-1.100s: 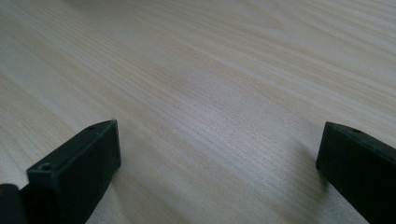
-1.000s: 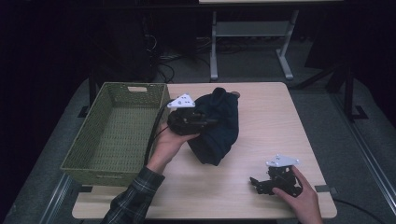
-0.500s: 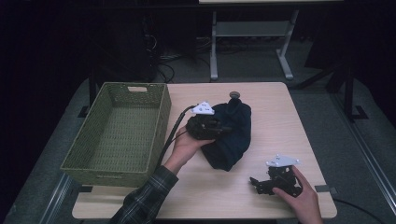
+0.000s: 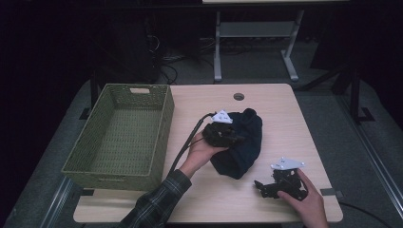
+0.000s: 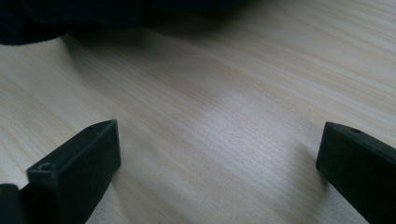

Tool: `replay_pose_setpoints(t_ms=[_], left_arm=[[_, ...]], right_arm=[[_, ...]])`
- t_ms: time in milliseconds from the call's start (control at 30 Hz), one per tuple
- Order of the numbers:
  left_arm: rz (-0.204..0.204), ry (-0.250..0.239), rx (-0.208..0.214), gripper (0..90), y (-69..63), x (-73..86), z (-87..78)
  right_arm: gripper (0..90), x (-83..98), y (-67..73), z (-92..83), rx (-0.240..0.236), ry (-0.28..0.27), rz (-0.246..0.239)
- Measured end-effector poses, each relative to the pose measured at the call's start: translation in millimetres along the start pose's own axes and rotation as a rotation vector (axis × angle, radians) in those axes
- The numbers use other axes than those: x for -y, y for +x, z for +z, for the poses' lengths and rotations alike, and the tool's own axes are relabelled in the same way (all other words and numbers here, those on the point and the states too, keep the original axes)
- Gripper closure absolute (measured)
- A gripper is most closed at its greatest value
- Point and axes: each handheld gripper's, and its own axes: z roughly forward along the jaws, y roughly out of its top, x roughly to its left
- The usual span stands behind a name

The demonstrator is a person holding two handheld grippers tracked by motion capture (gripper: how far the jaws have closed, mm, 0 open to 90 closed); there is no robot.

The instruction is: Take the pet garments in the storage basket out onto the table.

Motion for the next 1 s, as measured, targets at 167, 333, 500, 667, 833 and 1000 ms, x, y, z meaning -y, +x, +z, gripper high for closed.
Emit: replay_pose_setpoints(t_ms=[167,333,500,667,833,1000], left_arm=[[0.003,0.021,0.003,69.4,0.1,2.1,14.4],[0.002,0.041,0.005,69.2,0.0,4.4,30.2],[-0.004,0.057,0.0,68.7,0.7,8.8,45.1],[-0.01,0.088,-0.006,65.6,2.6,13.4,54.6],[-0.039,0.095,-0.012,52.8,8.7,16.1,56.3],[-0.053,0.123,0.0,34.6,11.8,16.4,55.3]], right_arm=[[0.0,-0.1,0.2,-0.1,-0.001,0.0,0.003],[0.0,-0.1,0.1,-0.1,-0.001,0.0,0.002],[0.0,0.0,-0.1,0.0,0.0,-0.001,-0.001],[0.0,-0.1,0.0,-0.1,0.0,-0.001,-0.001],[0.0,0.1,0.3,-0.3,0.001,0.002,0.003],[0.0,0.1,0.2,-0.3,0.001,0.001,0.001]])
